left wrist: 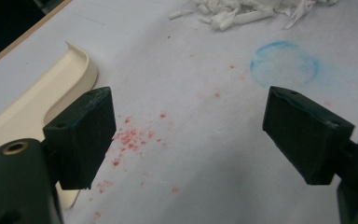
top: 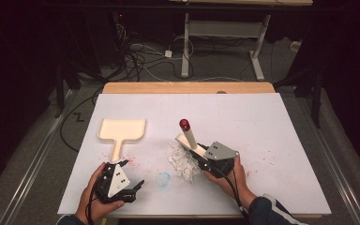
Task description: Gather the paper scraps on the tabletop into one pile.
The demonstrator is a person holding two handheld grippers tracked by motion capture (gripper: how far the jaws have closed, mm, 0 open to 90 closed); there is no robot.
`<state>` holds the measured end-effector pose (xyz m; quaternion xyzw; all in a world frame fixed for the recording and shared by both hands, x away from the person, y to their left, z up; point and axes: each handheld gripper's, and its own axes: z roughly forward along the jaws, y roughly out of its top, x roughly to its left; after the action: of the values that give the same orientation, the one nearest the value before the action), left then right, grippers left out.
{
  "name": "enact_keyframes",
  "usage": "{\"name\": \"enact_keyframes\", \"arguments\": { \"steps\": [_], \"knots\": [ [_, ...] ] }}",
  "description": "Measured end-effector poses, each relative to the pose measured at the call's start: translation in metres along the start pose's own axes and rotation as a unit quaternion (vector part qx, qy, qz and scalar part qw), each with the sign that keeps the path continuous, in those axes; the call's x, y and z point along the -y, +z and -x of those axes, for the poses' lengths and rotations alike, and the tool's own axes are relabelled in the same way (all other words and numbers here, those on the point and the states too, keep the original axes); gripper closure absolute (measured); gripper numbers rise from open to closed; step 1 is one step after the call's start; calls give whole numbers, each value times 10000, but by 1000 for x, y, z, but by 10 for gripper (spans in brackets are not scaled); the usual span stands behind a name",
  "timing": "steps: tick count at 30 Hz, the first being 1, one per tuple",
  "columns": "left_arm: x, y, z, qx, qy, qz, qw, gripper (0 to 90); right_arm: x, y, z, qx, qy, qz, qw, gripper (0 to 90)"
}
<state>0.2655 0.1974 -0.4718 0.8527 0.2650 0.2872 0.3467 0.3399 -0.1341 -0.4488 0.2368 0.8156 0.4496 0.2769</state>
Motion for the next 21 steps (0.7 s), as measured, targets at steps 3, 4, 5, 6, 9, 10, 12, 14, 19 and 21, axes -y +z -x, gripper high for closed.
{"name": "enact_keyframes", "arguments": {
  "steps": [3, 4, 5, 6, 9, 10, 12, 14, 19, 21],
  "knots": [
    [0, 0, 0, 5, 0, 8, 10000, 165, -4, -6, 3, 116, 19, 94, 9999, 678],
    [0, 0, 0, 3, 5, 7, 10000, 165, -5, -9, 6, 131, 57, 135, 9998, 678],
    [0, -1, 0, -2, 14, 1, 10000, 164, -5, -13, 9, 162, 91, 158, 9997, 678],
    [0, 0, 0, 3, 11, 2, 10000, 165, -6, -16, 12, 214, 105, 187, 9995, 678],
    [-1, 0, 1, 8, 25, 1, 10000, 164, -7, -26, 22, 270, 199, 268, 9991, 678],
    [-1, 0, 1, 3, 35, -1, 10000, 164, -7, -30, 25, 280, 202, 277, 9990, 677],
    [-1, 0, 1, 1, 39, -2, 10000, 164, -7, -39, 31, 247, 218, 299, 9990, 678],
    [0, 1, 1, -4, 40, -18, 10000, 164, -7, -49, 37, 233, 245, 300, 9990, 677],
    [-1, 2, 3, -15, 110, -74, 9999, 164, -4, -74, 51, 270, 225, 346, 9988, 677],
    [-1, 2, 4, -19, 139, -86, 9999, 164, -2, -85, 56, 291, 242, 355, 9987, 677]
  ]
}}
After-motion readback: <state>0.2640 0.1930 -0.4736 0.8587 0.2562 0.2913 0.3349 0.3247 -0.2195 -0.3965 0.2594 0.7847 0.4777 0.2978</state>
